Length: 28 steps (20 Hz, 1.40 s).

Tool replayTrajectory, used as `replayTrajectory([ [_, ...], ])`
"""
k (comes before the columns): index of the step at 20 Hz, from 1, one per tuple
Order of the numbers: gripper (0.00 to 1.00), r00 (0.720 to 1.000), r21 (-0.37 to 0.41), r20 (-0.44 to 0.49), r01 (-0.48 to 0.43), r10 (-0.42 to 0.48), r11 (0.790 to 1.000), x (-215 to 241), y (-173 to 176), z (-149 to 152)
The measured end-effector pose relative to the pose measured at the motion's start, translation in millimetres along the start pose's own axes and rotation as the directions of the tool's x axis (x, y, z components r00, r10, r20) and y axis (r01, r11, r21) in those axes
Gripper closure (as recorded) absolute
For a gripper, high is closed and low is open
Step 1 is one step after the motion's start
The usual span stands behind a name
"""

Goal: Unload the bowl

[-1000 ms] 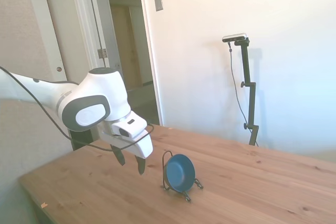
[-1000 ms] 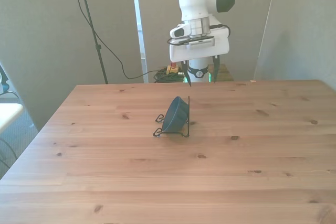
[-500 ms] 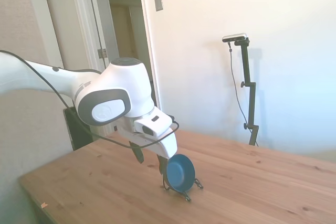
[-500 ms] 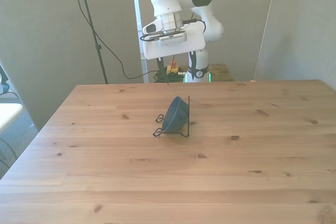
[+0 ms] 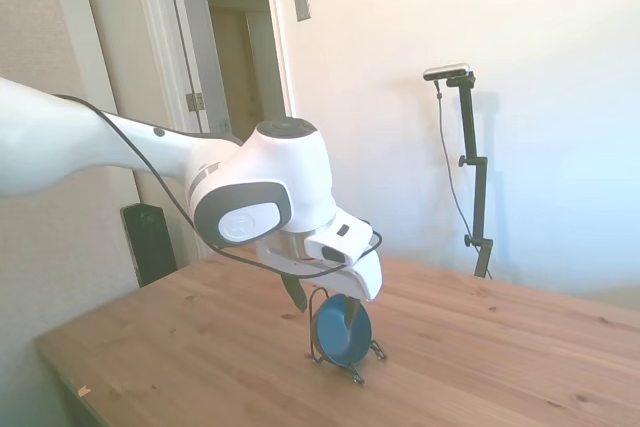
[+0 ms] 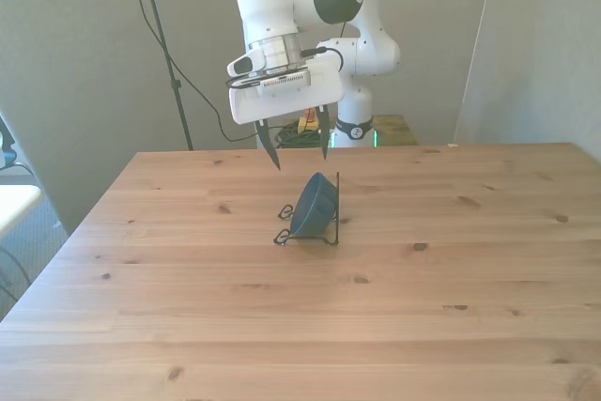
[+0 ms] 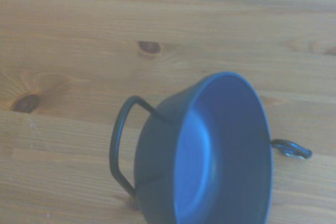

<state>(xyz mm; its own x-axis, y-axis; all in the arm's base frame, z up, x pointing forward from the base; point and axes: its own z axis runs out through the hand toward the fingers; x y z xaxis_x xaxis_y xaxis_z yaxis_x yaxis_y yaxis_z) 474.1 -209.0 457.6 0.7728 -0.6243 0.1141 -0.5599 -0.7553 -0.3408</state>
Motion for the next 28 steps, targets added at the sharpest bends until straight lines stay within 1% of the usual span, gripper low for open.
replayTrajectory([
  [3, 0.0, 0.997, 0.058, 0.061, 0.049, -0.053, 0.997, 5, 2, 13],
  [7, 0.0, 0.989, 0.1, 0.115, 0.076, -0.087, 0.992, 14, 10, 29],
  [10, 0.0, 0.988, 0.098, 0.125, 0.082, -0.094, 0.992, 20, 14, 38],
  [18, 0.0, 0.977, 0.156, 0.128, 0.152, -0.173, 0.976, 19, 4, 51],
  [19, 1.0, 0.975, 0.159, 0.131, 0.156, -0.177, 0.975, 20, 4, 54],
  [28, 1.0, 0.953, 0.184, 0.162, 0.227, -0.257, 0.956, 14, -2, 66],
])
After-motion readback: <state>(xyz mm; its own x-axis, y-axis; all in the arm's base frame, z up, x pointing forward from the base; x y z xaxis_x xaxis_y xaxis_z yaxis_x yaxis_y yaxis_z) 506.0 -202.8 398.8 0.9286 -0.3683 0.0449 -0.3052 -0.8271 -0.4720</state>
